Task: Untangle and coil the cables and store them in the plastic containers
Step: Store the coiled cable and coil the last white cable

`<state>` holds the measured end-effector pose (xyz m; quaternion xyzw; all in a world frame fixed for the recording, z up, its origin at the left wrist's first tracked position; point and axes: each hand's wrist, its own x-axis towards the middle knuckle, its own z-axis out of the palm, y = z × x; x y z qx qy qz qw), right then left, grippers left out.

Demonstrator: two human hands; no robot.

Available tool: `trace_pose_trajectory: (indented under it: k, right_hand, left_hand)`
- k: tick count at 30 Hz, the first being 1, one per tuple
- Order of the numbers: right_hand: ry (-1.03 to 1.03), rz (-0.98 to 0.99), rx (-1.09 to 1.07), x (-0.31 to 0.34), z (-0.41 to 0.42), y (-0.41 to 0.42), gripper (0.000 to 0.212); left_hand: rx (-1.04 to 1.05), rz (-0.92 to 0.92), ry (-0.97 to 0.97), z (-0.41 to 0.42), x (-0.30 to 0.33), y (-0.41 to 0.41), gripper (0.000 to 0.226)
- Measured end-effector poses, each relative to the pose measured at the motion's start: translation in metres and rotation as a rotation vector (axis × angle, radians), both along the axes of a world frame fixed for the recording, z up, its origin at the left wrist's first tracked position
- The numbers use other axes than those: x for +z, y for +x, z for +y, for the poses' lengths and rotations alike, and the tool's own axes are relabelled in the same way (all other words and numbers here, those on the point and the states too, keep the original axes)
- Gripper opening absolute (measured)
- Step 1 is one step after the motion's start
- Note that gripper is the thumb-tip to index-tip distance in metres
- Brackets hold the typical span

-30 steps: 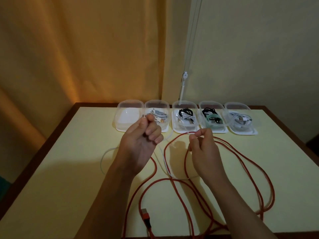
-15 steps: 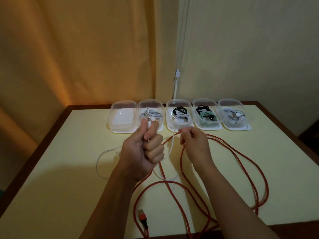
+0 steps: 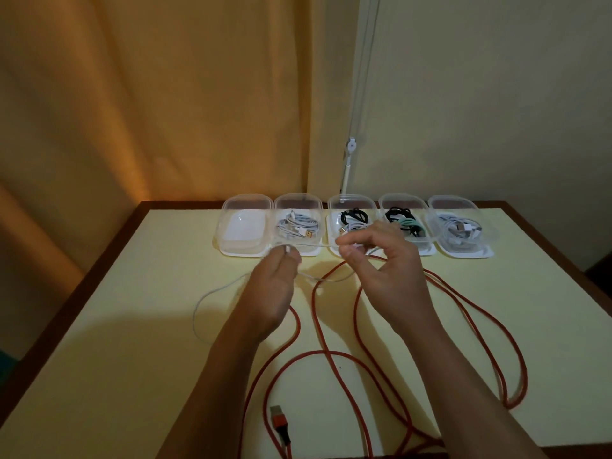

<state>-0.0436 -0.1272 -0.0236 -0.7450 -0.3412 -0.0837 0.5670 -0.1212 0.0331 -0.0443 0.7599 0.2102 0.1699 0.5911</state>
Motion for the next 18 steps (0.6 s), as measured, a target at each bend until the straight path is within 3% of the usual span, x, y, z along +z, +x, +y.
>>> trace_pose_trajectory:
  k: [2, 5, 8, 10, 13, 18]
  right_hand:
    - [-0.074, 0.010, 0.047, -0.004, 0.003, -0.005, 0.012]
    - [-0.222, 0.058, 0.124, -0.014, 0.011, -0.012, 0.010]
    - [-0.396, 0.087, 0.183, -0.026, 0.021, -0.017, 0.016]
    - [-0.487, 0.103, 0.188, -0.033, 0.026, -0.019, 0.020]
    - [-0.493, 0.145, 0.126, -0.037, 0.028, -0.014, 0.028]
    - [-0.285, 0.170, -0.014, -0.030, 0.020, -0.002, 0.021]
  left_hand:
    - [0.132, -0.126, -0.202, 0.008, 0.004, 0.008, 0.033]
    - [0.237, -0.336, -0.276, 0.011, 0.014, 0.005, 0.040]
    - [0.114, -0.606, -0.542, 0.007, 0.026, -0.006, 0.037]
    - [-0.031, -0.665, -0.740, 0.006, 0.034, -0.014, 0.030]
    - [-0.254, -0.551, -0.881, 0.012, 0.037, -0.025, 0.026]
    - [-0.778, -0.139, -0.966, 0.027, 0.031, -0.031, 0.027]
